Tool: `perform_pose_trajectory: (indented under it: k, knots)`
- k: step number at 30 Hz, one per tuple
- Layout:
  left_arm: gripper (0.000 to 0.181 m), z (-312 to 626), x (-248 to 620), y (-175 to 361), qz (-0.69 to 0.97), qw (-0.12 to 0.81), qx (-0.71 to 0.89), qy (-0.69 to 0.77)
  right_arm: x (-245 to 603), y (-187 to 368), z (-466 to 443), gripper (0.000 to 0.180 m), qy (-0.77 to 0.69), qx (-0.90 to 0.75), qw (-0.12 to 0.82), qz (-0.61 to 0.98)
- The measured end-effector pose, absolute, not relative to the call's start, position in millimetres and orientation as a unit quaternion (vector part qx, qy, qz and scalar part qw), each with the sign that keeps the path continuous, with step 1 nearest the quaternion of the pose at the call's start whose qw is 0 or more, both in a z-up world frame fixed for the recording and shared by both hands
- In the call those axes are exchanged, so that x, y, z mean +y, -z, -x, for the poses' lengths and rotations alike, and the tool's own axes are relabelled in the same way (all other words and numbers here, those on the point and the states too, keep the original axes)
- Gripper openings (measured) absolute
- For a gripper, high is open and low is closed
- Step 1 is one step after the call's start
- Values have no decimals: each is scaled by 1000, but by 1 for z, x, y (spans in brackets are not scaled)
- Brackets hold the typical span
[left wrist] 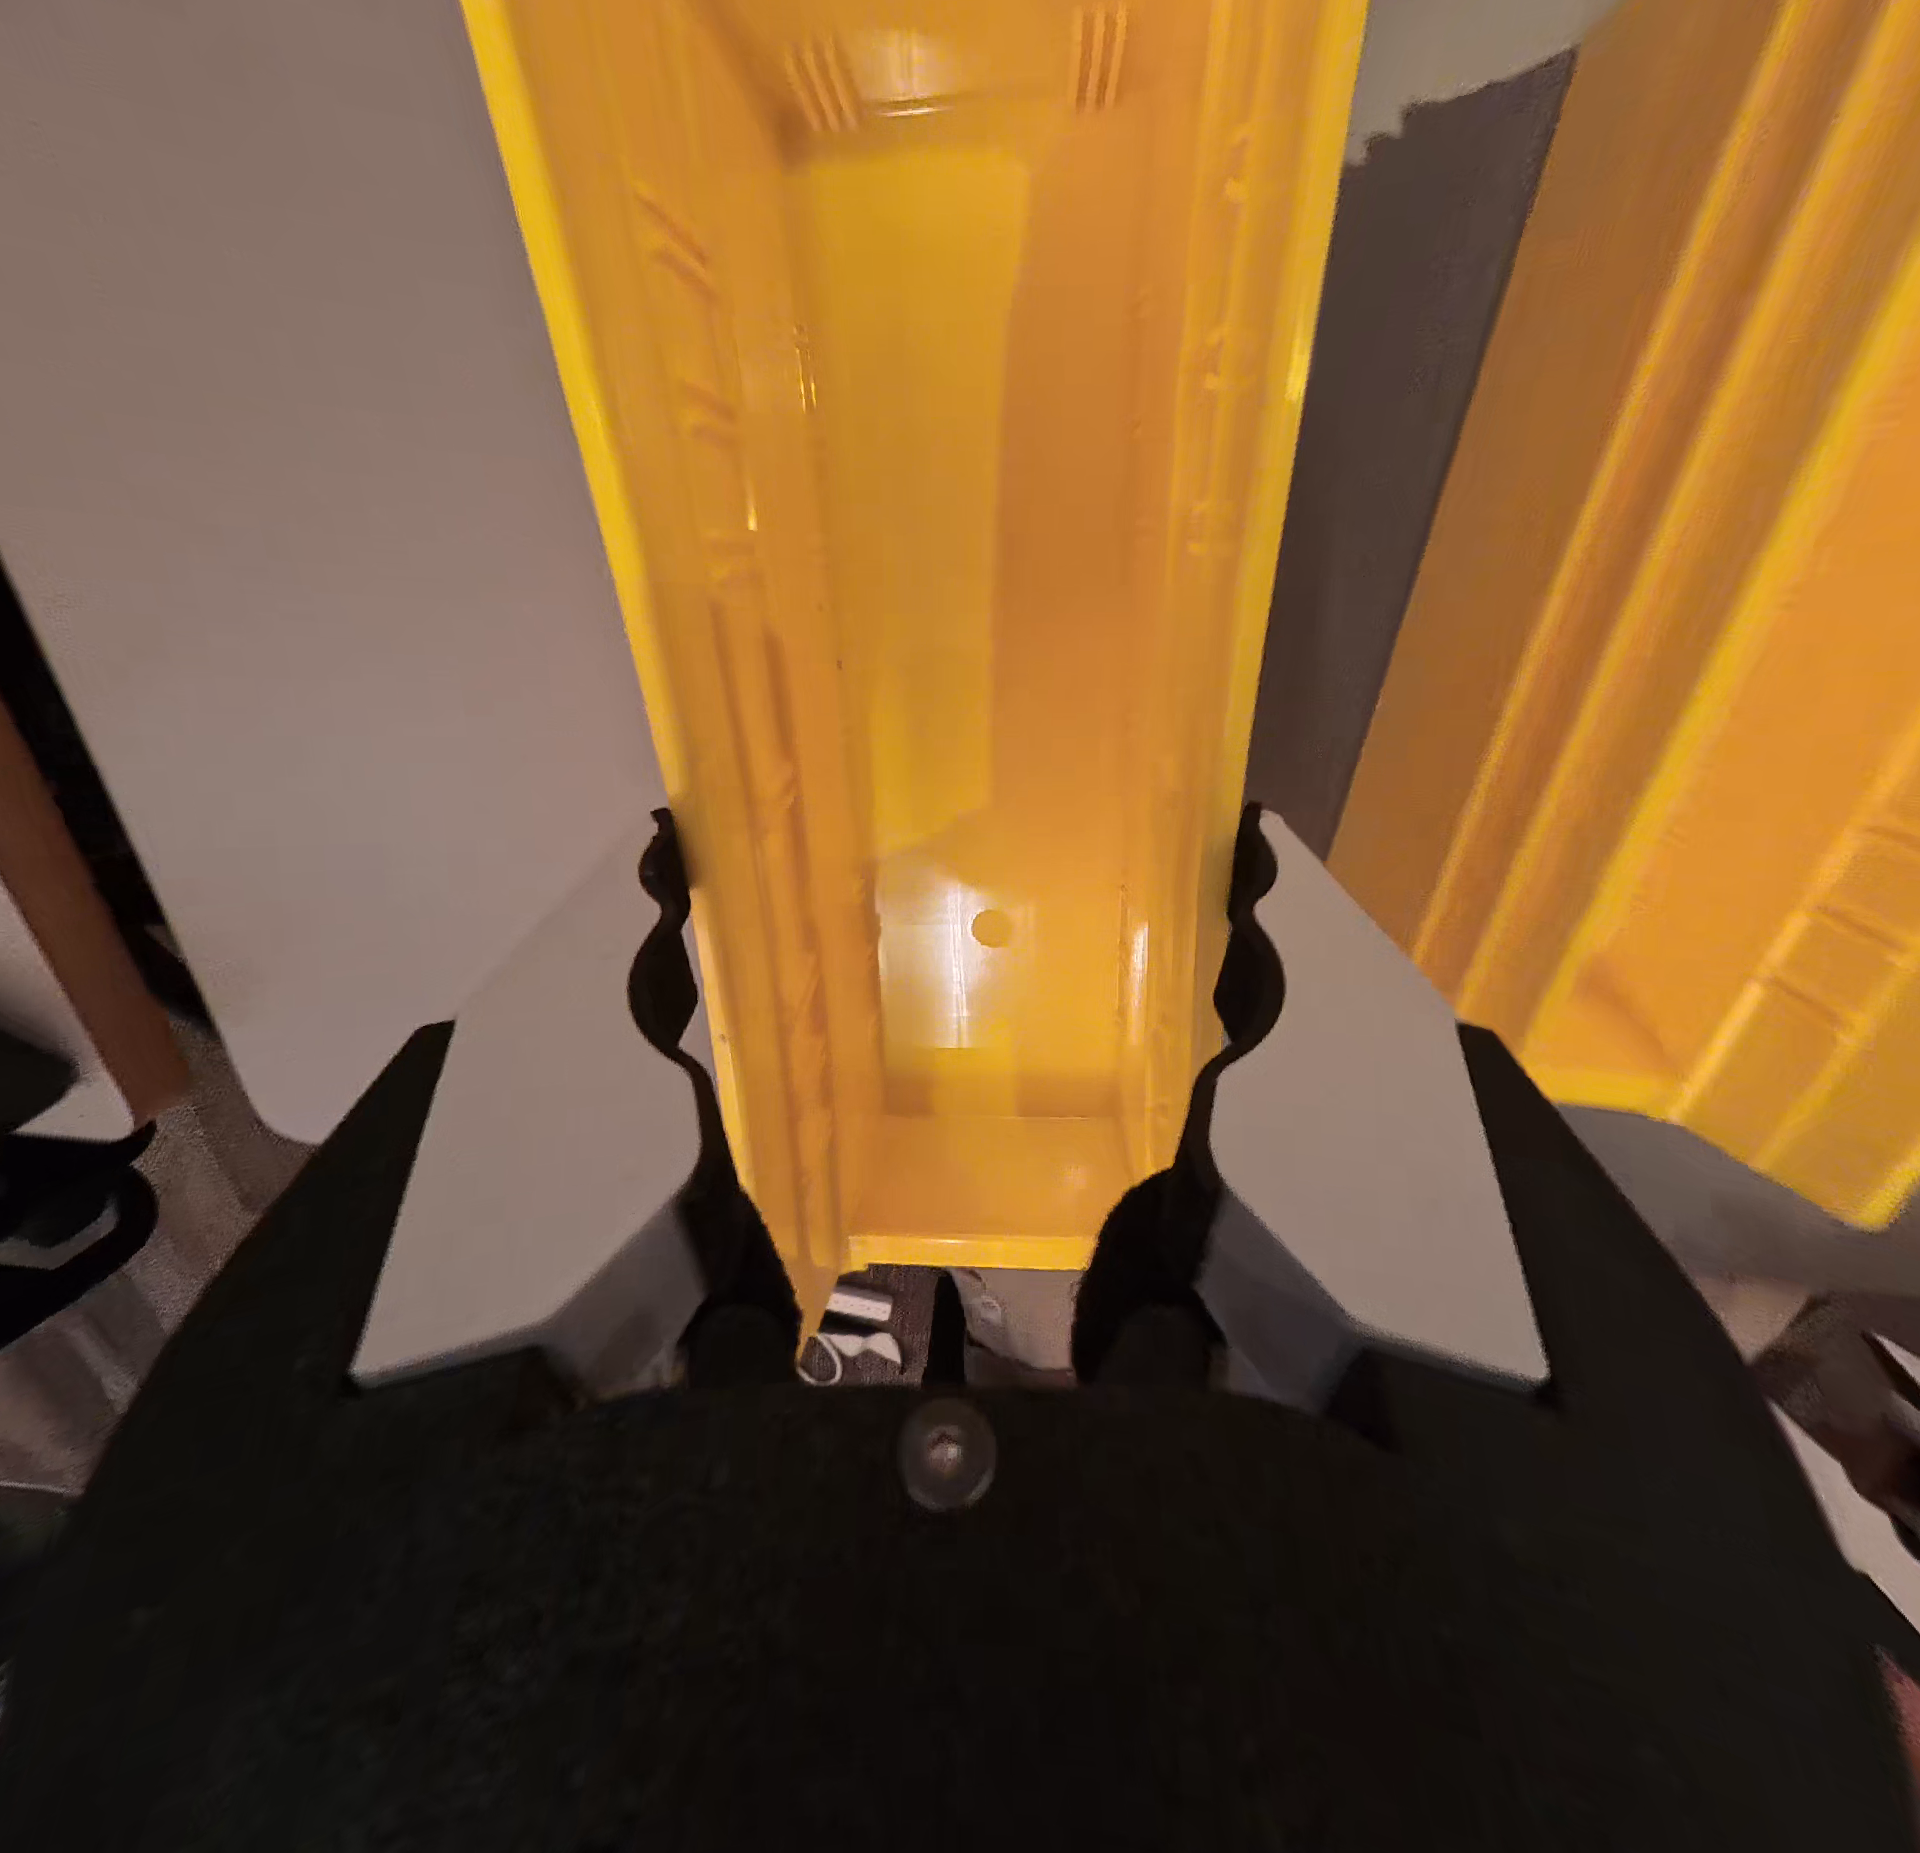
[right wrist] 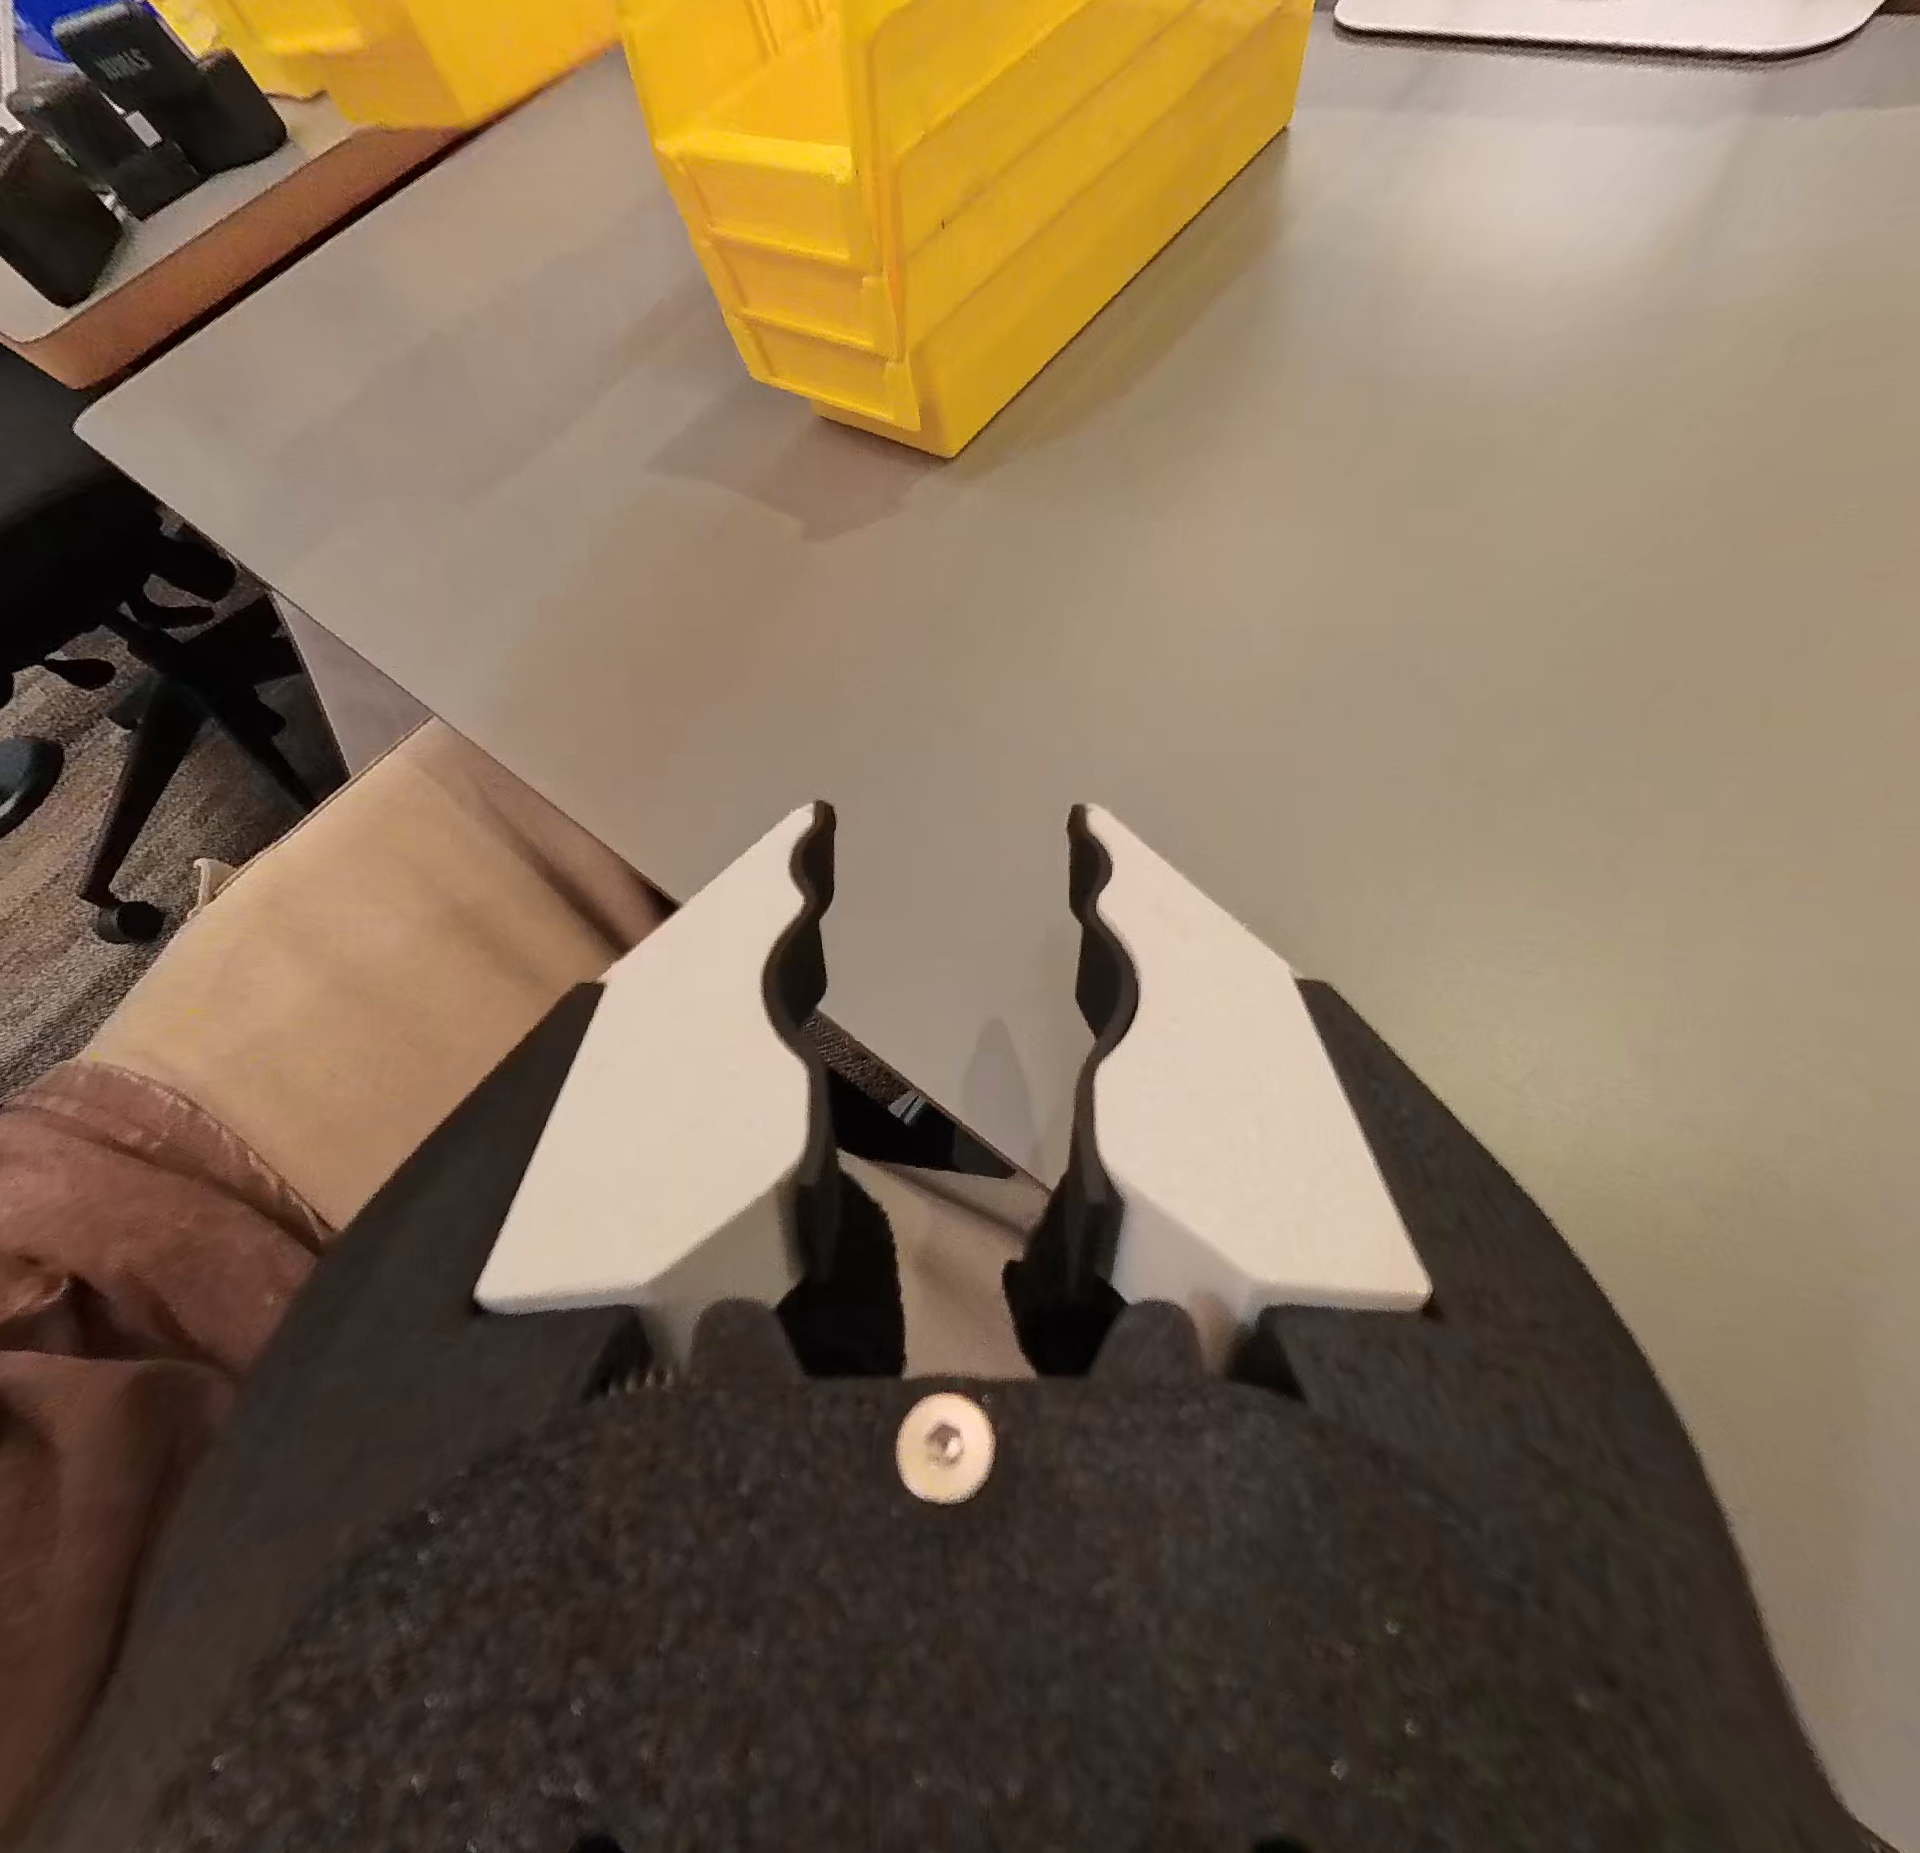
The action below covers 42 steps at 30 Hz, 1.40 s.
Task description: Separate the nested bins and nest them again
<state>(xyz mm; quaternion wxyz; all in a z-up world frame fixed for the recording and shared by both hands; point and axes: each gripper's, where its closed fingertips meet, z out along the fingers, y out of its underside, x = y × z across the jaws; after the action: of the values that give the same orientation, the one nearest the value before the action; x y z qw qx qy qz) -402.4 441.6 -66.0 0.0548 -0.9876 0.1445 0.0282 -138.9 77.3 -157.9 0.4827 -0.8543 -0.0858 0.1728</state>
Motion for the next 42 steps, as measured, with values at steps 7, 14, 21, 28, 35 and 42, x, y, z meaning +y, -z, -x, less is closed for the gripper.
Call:
perform_pose_trajectory:
  k: [7,14,21,28,35,42]
  knots:
    - [104,403,460,134,986,44,157,-34,74,166,140,45,-155,-103,471,862]
    - [108,395,473,158,982,62,174,-50,71,167,141,45,-169,-105,464,863]
    - [127,392,481,150,979,129,149,-49,68,172,146,45,-187,-109,447,868]
    - [119,367,431,80,906,355,220,65,63,176,156,65,-220,-82,427,873]
    - [100,371,211,85,828,458,275,167,76,162,152,71,-178,-102,460,864]
    - [101,365,115,95,783,500,302,215,149,77,177,92,-176,-114,471,857]
